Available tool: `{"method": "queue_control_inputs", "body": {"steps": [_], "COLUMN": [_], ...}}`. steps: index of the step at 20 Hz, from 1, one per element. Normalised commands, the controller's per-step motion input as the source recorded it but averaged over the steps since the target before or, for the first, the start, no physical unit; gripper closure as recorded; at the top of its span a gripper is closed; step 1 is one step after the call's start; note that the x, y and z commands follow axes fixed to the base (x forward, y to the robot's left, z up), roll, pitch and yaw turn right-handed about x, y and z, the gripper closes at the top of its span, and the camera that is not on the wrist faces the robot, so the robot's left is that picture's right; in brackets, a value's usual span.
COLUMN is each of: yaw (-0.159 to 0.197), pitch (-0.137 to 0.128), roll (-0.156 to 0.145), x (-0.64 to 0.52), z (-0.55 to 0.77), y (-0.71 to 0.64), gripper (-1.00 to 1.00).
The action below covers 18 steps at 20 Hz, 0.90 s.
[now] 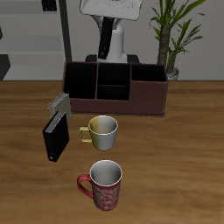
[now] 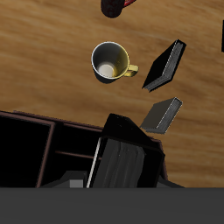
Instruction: Place the left black book into the back desk caddy's left compartment
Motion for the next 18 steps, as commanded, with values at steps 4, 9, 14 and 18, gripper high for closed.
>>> {"method": "queue_control_inputs", "body": {"steps": [4, 9, 14, 18], "yaw": [-0.004, 0.006, -0.004, 0.012], "pitch": [-0.027, -0.017, -0.001, 0.0], "roll": [-0.028, -0.017, 0.0, -0.017], "x": [-0.18, -0.26, -0.22, -0.13], "z": [0.0, -0.01, -0.05, -0.08], "y": [-0.11, -0.07, -0.03, -0.07], "gripper": [1.0, 1.0, 1.0, 1.0]}}
